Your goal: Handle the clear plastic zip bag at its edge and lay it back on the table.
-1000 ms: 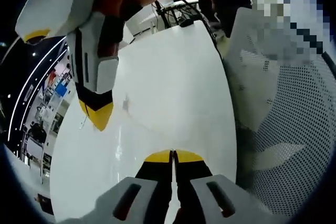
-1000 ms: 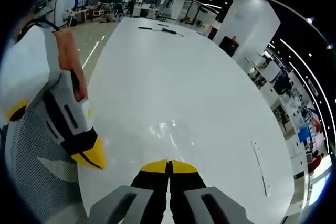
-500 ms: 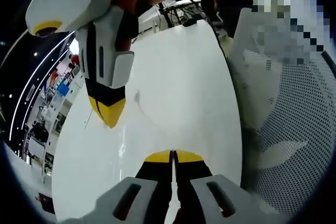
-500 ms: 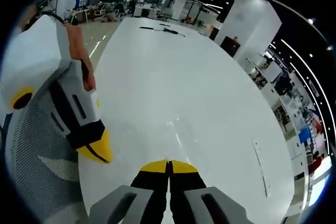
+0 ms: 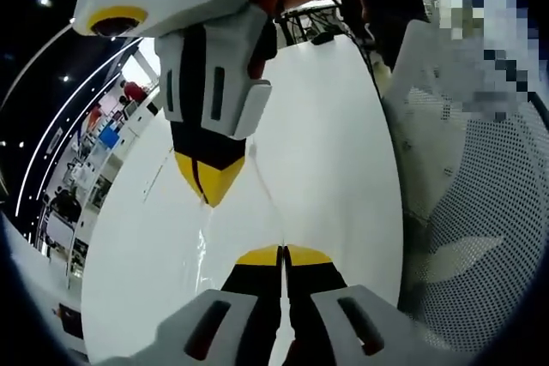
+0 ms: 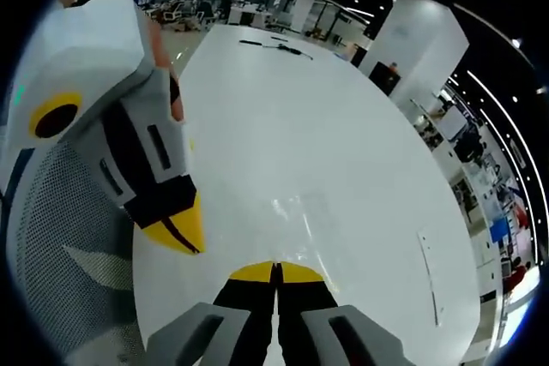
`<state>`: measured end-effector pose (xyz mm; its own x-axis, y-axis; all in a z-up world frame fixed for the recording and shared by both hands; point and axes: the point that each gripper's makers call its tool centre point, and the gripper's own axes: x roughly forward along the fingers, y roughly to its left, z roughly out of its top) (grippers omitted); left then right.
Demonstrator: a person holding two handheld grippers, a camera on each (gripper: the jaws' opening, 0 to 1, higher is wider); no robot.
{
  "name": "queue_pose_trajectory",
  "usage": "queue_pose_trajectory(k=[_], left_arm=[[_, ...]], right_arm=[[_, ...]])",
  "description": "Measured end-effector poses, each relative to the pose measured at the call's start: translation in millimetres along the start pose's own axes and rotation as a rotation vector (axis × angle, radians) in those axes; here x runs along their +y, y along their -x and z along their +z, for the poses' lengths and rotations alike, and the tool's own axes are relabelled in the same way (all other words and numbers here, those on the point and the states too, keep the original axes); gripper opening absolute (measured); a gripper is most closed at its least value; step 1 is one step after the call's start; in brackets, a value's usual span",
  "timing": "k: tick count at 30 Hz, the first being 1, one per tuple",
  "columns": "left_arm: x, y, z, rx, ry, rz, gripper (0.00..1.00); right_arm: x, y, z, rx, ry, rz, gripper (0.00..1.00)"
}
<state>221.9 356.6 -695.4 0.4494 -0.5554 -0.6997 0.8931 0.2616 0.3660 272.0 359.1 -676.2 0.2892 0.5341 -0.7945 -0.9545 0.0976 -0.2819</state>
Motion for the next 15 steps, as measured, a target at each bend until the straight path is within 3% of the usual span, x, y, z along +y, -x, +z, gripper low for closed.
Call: queue_pose_trajectory(k=[15], left_arm=[[10.9, -1, -9.3, 0.004, 0.042, 0.022, 0.00]], right_arm=[[14, -7, -1.8, 0.000, 0.021, 0.028, 0.00]])
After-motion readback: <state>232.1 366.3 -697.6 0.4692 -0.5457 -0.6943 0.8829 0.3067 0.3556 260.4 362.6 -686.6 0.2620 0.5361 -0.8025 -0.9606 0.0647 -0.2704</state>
